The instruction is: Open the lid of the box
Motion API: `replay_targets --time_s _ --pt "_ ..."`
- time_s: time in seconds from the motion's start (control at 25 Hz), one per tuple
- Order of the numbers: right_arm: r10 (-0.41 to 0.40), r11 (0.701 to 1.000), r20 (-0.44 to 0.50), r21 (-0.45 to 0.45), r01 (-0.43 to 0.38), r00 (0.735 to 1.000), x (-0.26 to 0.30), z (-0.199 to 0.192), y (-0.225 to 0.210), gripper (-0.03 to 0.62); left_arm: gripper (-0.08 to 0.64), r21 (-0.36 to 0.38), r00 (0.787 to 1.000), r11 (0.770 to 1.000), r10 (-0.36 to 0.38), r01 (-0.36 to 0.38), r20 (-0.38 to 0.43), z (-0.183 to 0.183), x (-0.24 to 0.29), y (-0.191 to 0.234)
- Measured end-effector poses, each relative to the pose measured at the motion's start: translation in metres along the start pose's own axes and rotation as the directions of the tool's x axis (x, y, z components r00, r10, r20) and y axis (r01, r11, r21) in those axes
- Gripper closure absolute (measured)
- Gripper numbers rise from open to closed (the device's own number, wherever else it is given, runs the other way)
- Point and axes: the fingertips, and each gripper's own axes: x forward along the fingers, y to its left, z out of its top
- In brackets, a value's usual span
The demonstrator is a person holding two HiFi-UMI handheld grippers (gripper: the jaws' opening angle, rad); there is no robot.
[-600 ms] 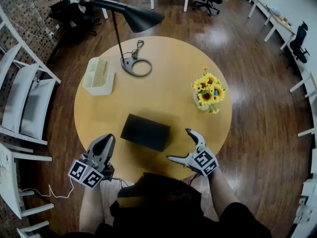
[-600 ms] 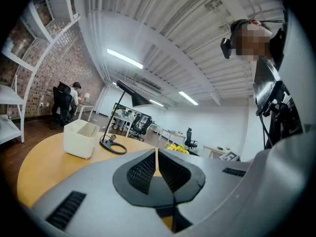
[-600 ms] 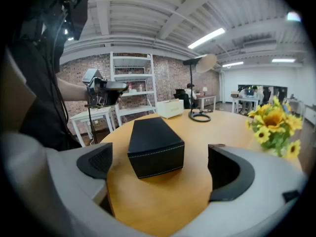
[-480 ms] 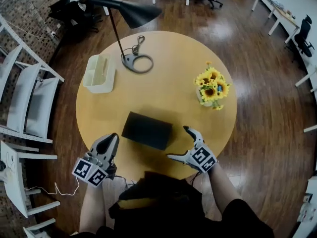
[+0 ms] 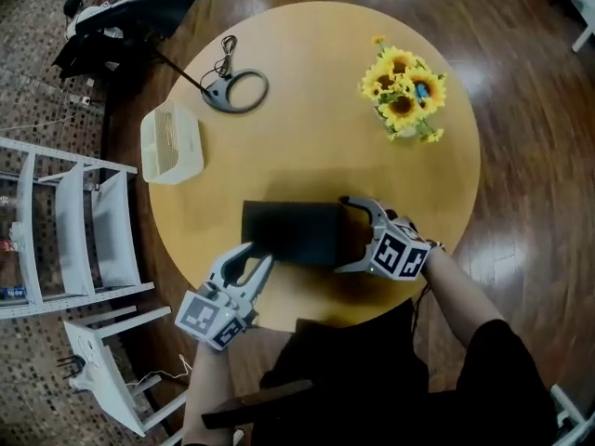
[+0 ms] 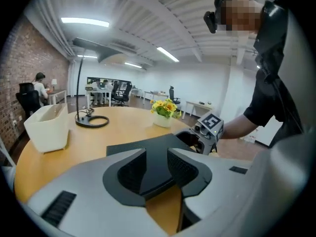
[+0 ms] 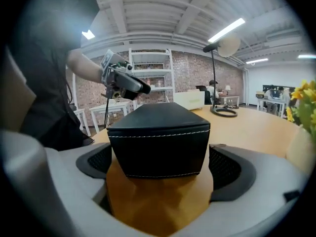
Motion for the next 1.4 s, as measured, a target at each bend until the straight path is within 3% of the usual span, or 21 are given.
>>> replay_targets --time_s 0.2,0.28,0.36,0.44,0.6,0.64,1.0,1.04,1.08,1.12,1.16,1.2,1.24,1.28,1.32,1.4 --pt "-0.011 1.000 0.060 0.012 0.010 0.998 0.004 -0.001 0.002 -0.028 0.388 0.104 0.992 0.990 -0.081 0.090 -0.092 -0.010 0.021 -0.015" --pt "-0.015 1.000 0.091 0.028 0.012 0.996 0.005 0.001 0.002 -0.028 0.372 0.197 0.984 0.970 -0.118 0.143 -0.130 -0.011 0.029 -0.024" --pt "-0.019 0.999 0.110 0.039 0.015 0.994 0.005 0.002 0.003 -0.023 0.341 0.295 0.965 0.930 -0.159 0.217 -0.210 -0.015 0.035 -0.040" --pt "-0.023 0.999 0.120 0.040 0.018 0.992 0.005 0.003 0.003 -0.012 0.300 0.391 0.935 0.868 -0.193 0.305 -0.299 -0.023 0.043 -0.056" --pt "-0.024 0.999 0.133 0.034 0.019 0.991 0.005 0.003 0.002 -0.011 0.256 0.575 0.861 0.659 -0.243 0.485 -0.447 -0.043 0.059 -0.084" --pt "-0.024 0.999 0.133 0.035 0.020 0.991 0.005 0.003 0.002 -0.011 0.256 0.591 0.853 0.632 -0.245 0.501 -0.461 -0.044 0.062 -0.086" --pt "-0.021 1.000 0.112 0.014 0.020 0.993 0.006 0.000 0.003 -0.008 0.258 0.623 0.840 0.577 -0.243 0.527 -0.485 -0.038 0.067 -0.090" --pt "-0.021 1.000 0.111 0.013 0.019 0.994 0.007 0.000 0.003 -0.008 0.258 0.637 0.845 0.569 -0.236 0.520 -0.479 -0.035 0.067 -0.091" --pt "-0.020 1.000 0.110 0.011 0.019 0.994 0.006 0.000 0.003 -0.007 0.258 0.660 0.864 0.568 -0.225 0.491 -0.449 -0.026 0.067 -0.089" --pt "-0.021 1.000 0.110 0.007 0.020 0.994 0.006 0.000 0.003 -0.008 0.294 0.685 0.895 0.582 -0.217 0.439 -0.389 -0.010 0.067 -0.087" --pt "-0.022 1.000 0.109 0.001 0.022 0.994 0.005 0.001 0.002 -0.008 0.497 0.694 0.923 0.611 -0.219 0.382 -0.315 0.011 0.067 -0.083" --pt "-0.022 1.000 0.109 -0.003 0.022 0.994 0.005 0.001 0.002 -0.008 0.512 0.674 0.936 0.649 -0.233 0.352 -0.265 0.029 0.067 -0.079" --pt "-0.022 1.000 0.109 0.001 0.022 0.994 0.005 0.001 0.002 -0.008 0.444 0.633 0.932 0.684 -0.254 0.362 -0.259 0.040 0.065 -0.076" --pt "-0.022 1.000 0.110 0.007 0.021 0.994 0.006 0.000 0.003 -0.008 0.368 0.587 0.914 0.702 -0.275 0.402 -0.297 0.040 0.063 -0.076" --pt "-0.023 1.000 0.111 0.013 0.022 0.994 0.006 -0.001 0.003 -0.008 0.362 0.556 0.884 0.693 -0.296 0.460 -0.362 0.030 0.061 -0.078" --pt "-0.025 1.000 0.110 0.017 0.023 0.994 0.006 -0.001 0.003 -0.008 0.337 0.546 0.811 0.612 -0.321 0.572 -0.489 0.000 0.056 -0.089"
